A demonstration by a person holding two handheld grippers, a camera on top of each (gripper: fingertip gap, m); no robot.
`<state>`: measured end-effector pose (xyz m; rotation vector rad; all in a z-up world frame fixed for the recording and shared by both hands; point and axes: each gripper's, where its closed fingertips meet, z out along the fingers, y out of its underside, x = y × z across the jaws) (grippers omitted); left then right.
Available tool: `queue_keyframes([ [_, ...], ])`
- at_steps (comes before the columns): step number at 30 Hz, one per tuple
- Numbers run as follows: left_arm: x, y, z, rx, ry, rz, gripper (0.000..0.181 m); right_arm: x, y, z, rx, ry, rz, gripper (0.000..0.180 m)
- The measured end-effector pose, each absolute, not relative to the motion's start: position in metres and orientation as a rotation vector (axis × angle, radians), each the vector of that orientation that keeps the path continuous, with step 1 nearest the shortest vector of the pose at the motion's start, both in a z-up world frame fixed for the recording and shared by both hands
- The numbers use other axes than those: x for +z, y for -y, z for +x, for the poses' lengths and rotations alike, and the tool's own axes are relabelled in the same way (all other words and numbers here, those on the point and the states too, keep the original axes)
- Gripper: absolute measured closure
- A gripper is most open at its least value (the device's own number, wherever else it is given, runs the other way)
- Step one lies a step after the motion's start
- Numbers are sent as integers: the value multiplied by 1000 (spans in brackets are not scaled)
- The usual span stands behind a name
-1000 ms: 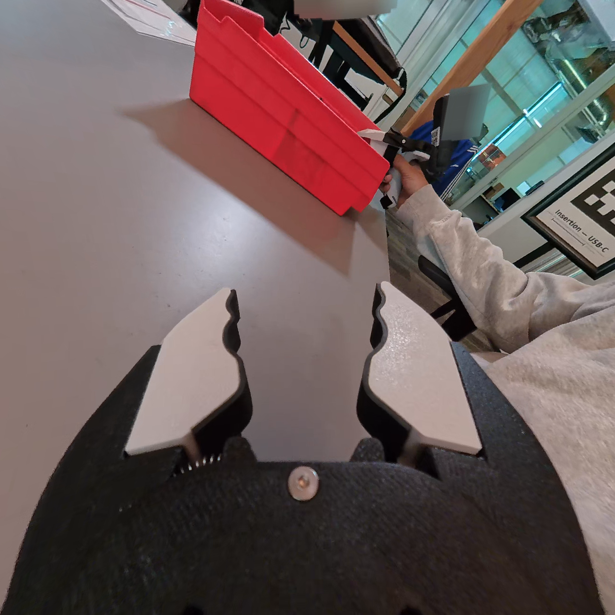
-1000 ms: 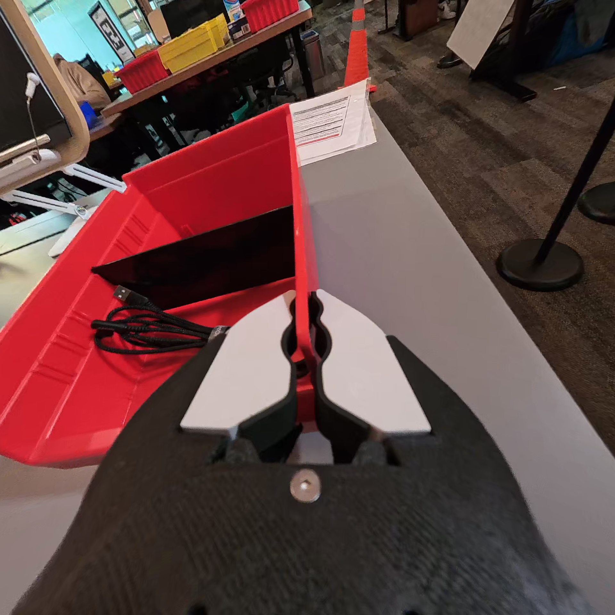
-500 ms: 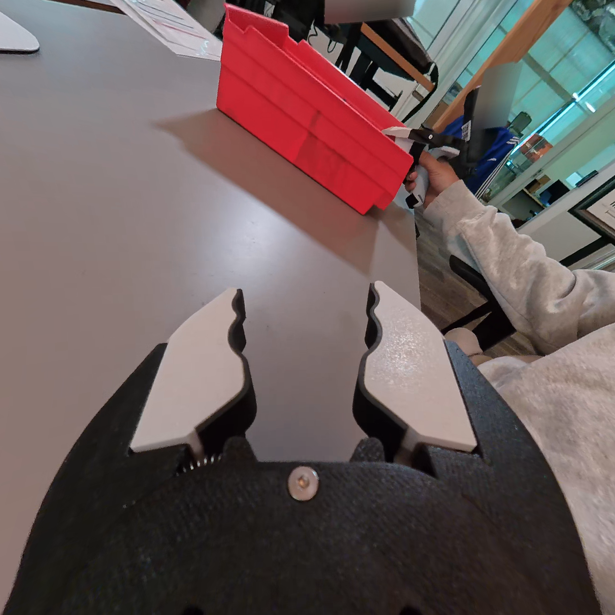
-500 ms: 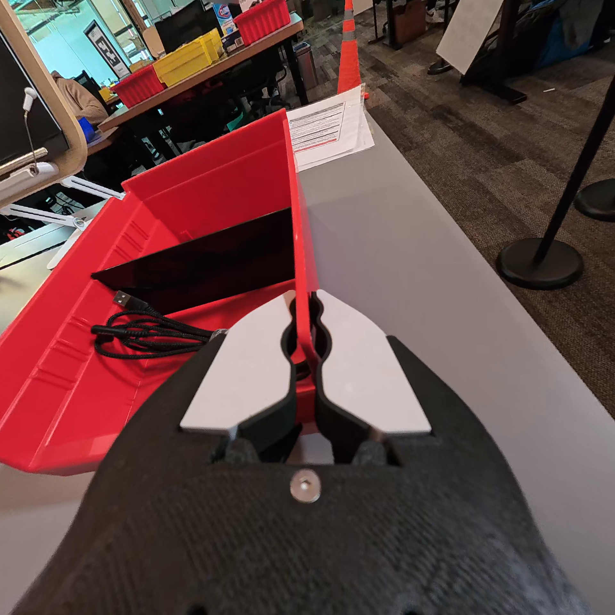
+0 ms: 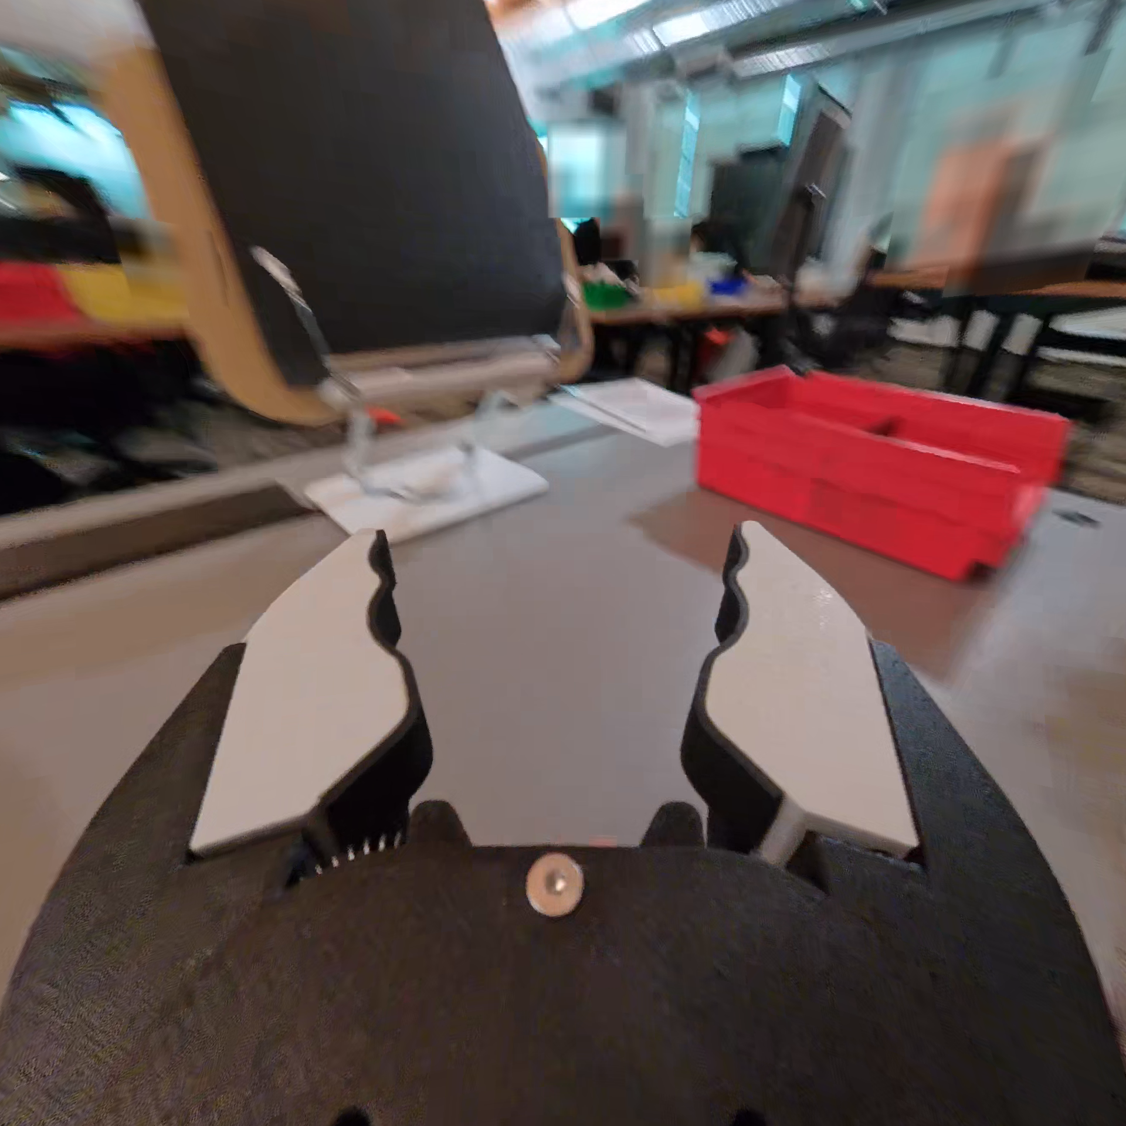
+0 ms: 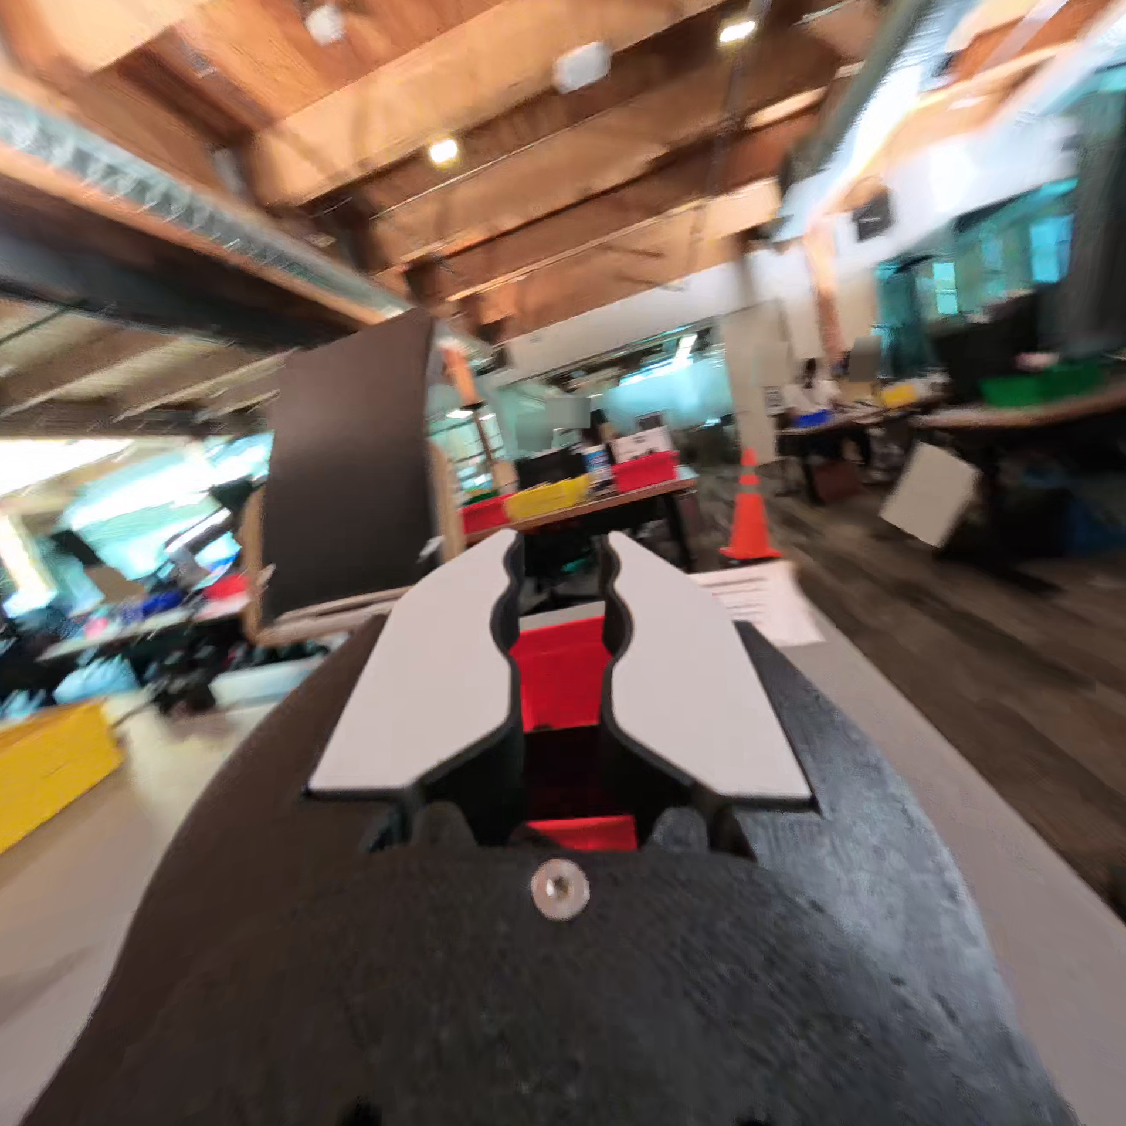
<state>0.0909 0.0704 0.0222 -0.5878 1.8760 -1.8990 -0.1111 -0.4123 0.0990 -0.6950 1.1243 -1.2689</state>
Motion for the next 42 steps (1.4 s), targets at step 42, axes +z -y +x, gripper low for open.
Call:
queue_keyframes([
  [42,-96,-274,180,-711,-1840,-1144,72,-50,-23,-21,71,-902,-1498,143],
])
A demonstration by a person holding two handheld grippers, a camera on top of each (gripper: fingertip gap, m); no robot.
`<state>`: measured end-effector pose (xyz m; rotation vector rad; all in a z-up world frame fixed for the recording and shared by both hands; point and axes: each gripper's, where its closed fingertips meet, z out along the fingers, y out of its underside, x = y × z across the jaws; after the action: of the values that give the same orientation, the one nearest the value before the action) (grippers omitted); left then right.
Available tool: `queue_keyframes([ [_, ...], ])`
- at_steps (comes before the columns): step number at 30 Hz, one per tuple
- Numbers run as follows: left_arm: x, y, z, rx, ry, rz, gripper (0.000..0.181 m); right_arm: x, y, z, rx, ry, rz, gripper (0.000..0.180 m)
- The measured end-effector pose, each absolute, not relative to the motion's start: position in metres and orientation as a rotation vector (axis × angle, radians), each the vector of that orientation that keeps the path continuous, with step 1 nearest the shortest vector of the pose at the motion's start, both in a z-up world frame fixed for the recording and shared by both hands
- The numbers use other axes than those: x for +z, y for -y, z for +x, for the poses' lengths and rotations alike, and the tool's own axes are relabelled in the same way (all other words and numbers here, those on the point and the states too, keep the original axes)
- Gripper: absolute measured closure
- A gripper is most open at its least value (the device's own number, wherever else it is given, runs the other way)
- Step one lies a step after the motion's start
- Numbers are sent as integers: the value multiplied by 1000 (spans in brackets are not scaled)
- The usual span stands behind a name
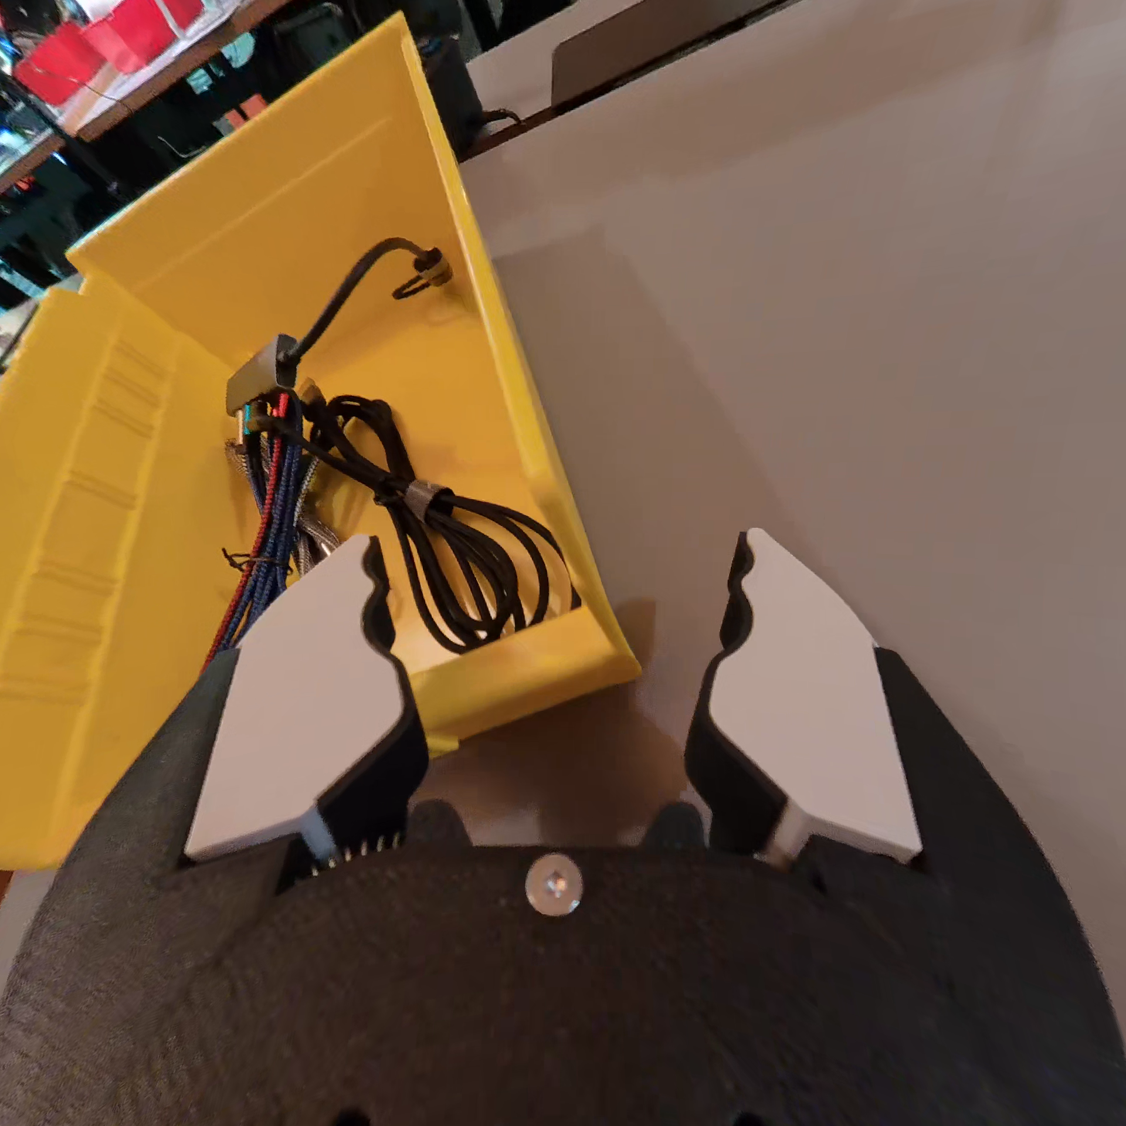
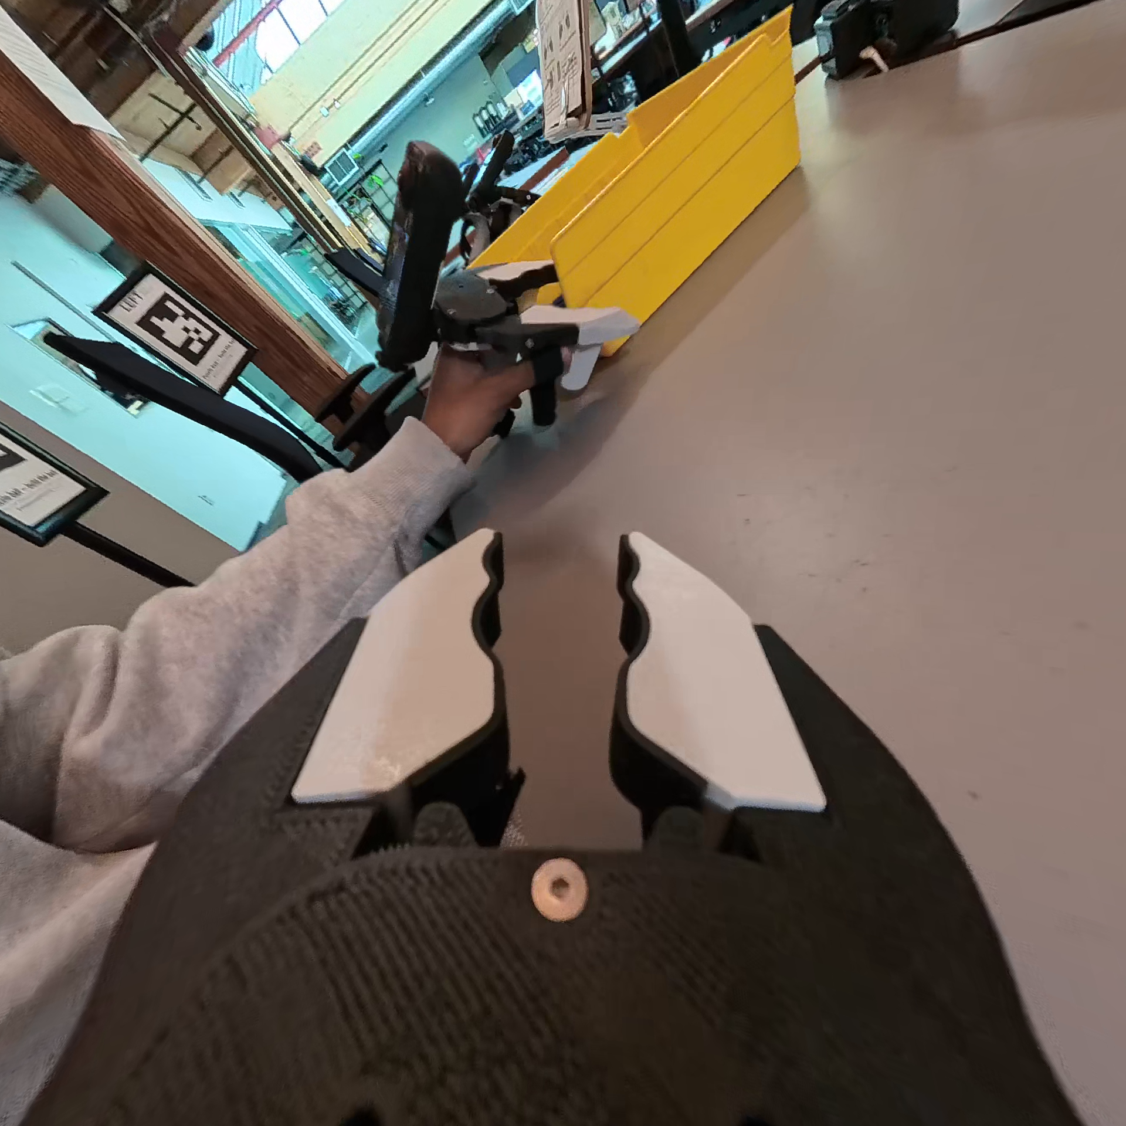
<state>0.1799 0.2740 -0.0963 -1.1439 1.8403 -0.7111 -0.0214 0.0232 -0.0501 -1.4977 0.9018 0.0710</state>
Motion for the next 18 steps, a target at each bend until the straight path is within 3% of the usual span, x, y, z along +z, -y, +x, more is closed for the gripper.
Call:
queue_keyframes([
  [5,-98,-266,191,-596,-1888,-1048,91,-54,-28,-25,219,-955,-1435,144],
  [10,-99,-264,197,-337,-1972,-923,134,-55,-31,-26,305,-987,-1386,144],
  [18,-122,-257,217,-113,-2110,-948,133,-62,-29,-26,326,-1007,-1390,144],
])
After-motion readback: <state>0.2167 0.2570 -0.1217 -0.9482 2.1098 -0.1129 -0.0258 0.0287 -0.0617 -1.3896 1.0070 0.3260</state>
